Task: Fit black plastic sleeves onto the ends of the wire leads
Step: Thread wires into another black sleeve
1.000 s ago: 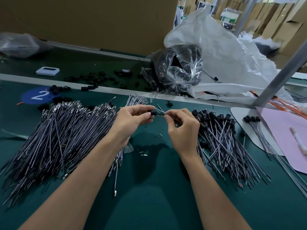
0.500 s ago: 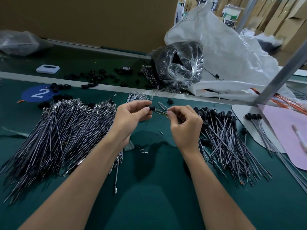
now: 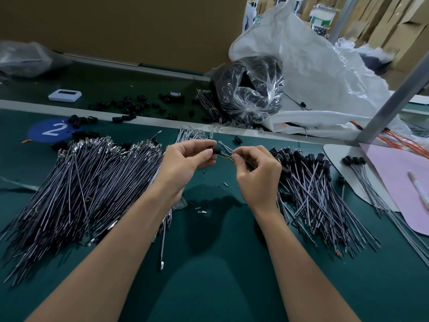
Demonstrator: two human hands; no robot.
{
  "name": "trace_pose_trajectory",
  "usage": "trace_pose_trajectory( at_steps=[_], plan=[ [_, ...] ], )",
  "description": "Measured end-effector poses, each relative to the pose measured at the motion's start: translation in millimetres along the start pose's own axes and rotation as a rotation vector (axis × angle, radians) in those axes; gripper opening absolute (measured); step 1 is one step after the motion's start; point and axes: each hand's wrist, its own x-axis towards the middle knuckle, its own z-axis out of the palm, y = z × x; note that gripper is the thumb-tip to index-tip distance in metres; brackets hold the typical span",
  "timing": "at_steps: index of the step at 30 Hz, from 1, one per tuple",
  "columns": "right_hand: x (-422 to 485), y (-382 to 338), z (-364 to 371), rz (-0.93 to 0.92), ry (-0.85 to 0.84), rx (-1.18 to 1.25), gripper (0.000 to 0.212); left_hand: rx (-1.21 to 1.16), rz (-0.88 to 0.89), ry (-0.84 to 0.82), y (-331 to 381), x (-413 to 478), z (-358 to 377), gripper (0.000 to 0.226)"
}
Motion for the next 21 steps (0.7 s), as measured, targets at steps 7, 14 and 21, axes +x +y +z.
trace_pose_trajectory(
  at_steps=[7,14,21],
  plan=[
    [0.4,1.4,-0.1,0.003,-0.008,-0.008,0.005,-0.002,0.012,-0.009,1.9,-0.9,1.1,0.022],
    [-1.0,-0.1,0.9,-0.009,-0.036,0.013,0.006,0.142,0.063,-0.038,3.1,-3.5,5.7,0.025],
    [1.2,-1.3,-0.6,0.172,-0.09,0.225,0.015,0.176,0.069,-0.048,2.1,-4.3,4.7,0.03]
  ],
)
